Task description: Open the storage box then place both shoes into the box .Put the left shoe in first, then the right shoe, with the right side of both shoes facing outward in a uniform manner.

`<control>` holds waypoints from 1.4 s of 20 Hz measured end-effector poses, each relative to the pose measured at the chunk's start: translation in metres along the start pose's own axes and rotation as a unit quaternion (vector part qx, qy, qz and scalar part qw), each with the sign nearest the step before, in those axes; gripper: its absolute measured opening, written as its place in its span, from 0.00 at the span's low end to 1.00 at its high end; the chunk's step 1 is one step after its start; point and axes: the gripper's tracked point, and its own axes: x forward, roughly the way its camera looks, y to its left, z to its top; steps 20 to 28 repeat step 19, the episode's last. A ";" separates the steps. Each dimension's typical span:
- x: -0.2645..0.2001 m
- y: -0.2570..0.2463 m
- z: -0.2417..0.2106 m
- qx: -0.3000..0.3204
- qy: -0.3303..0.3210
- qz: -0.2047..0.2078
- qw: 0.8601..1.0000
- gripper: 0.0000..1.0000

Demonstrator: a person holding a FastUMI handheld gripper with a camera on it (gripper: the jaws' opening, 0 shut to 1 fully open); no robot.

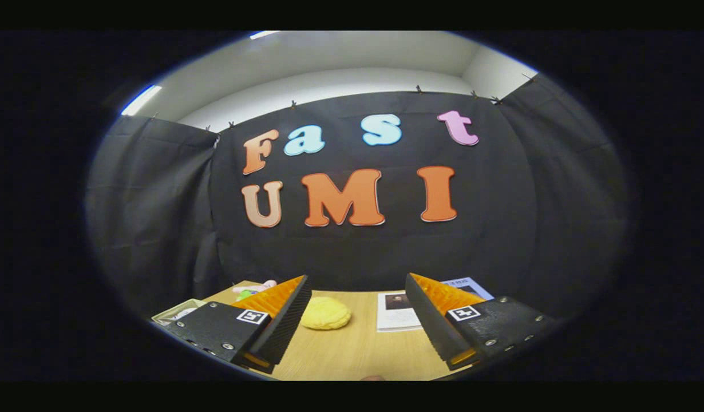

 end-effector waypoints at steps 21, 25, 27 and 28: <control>-0.015 -0.014 -0.010 0.023 -0.029 0.001 0.999 0.98; -0.015 -0.014 -0.010 0.023 -0.029 0.001 0.999 0.98; -0.015 -0.014 -0.010 0.023 -0.029 0.001 0.999 0.98; -0.015 -0.014 -0.010 0.023 -0.029 0.001 0.999 0.98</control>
